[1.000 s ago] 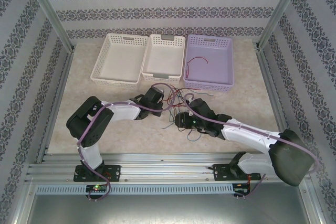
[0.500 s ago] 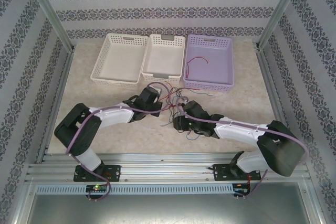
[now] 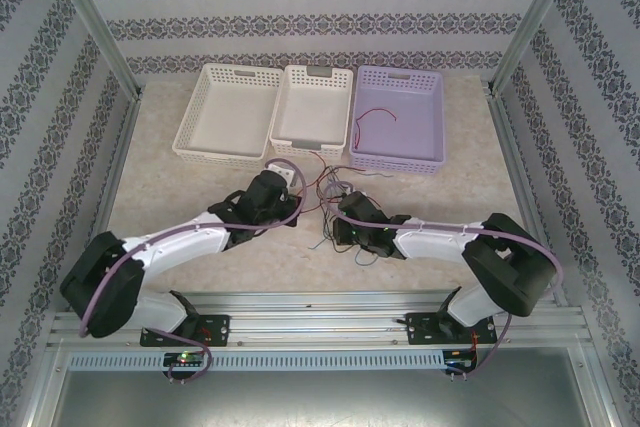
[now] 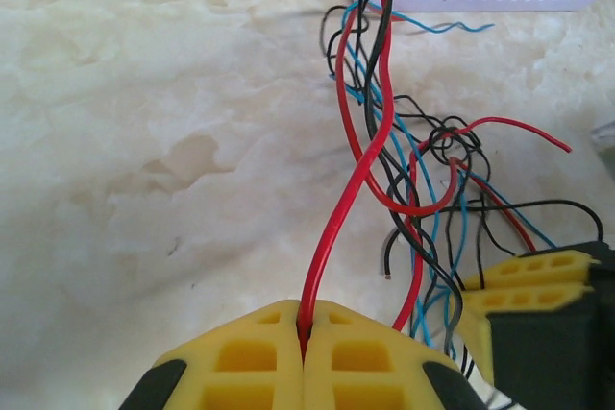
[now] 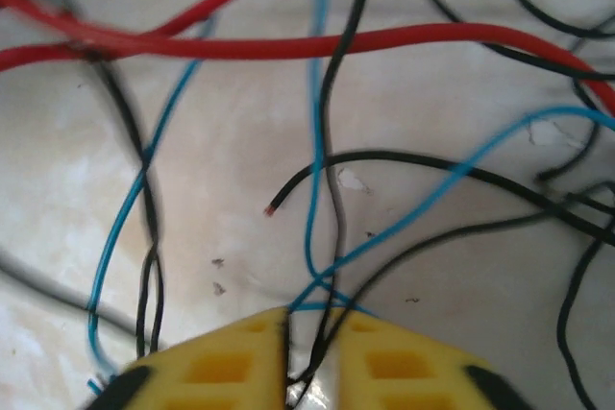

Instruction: Untangle the cables

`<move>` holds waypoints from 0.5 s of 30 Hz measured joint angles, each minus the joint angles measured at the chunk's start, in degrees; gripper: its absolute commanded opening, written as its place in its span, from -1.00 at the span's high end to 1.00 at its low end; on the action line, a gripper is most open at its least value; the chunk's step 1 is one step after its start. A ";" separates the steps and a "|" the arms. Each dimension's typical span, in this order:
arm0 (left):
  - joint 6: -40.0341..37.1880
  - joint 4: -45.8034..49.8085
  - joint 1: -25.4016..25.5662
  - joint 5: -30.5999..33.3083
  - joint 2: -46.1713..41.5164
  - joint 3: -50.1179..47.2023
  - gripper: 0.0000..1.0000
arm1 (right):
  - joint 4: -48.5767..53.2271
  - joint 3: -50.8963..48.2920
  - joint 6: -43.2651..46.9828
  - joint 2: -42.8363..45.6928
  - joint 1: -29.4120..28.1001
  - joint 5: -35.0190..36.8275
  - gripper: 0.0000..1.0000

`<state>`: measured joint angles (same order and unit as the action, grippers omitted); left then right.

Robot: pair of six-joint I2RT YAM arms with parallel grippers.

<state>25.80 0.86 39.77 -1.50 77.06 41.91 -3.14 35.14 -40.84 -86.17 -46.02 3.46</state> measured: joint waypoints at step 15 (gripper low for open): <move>-1.66 30.88 -0.02 2.38 -16.90 7.45 1.00 | -0.76 -4.68 -1.03 4.48 6.21 2.19 1.00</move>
<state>24.14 31.75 39.75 0.89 60.16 49.36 -3.90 30.46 -41.87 -81.69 -39.81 5.65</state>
